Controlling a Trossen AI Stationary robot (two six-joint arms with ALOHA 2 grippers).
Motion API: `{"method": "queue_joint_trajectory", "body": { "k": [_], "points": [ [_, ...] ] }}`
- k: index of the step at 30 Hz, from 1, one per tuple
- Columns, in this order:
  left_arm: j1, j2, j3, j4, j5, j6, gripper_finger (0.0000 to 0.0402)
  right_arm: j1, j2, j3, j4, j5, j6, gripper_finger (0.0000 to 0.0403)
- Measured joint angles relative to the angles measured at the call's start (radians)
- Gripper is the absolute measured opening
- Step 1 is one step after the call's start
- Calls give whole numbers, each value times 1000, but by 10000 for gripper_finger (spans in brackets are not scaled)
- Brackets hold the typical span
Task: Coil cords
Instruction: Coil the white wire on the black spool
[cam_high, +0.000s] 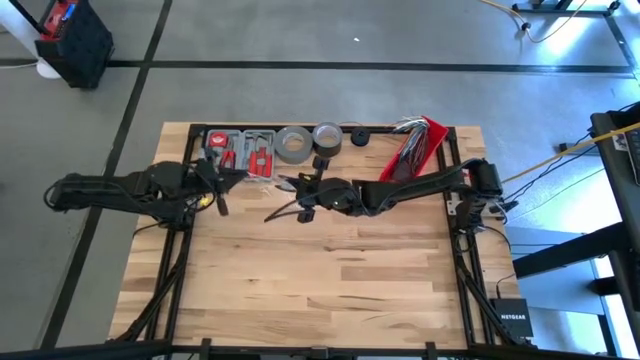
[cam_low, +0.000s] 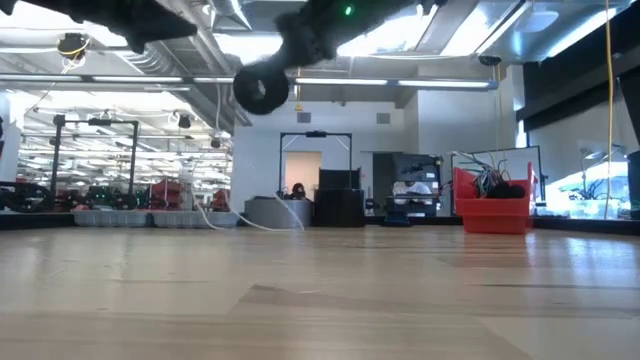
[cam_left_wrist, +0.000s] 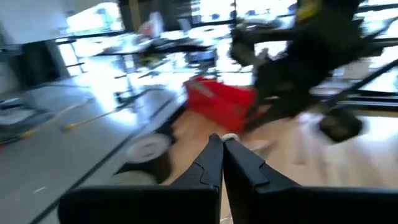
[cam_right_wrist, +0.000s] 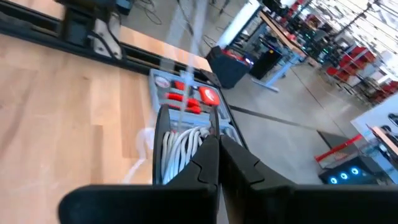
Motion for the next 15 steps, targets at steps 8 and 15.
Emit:
{"method": "queue_joint_trajectory", "body": {
  "k": [8,15],
  "points": [
    [0,142,1,97,74,-15,0,-28,47,-3,104,-2,9,5],
    [0,301,1,271,129,-17,0,-25,47,-2,136,-24,22,5]
  ]
}}
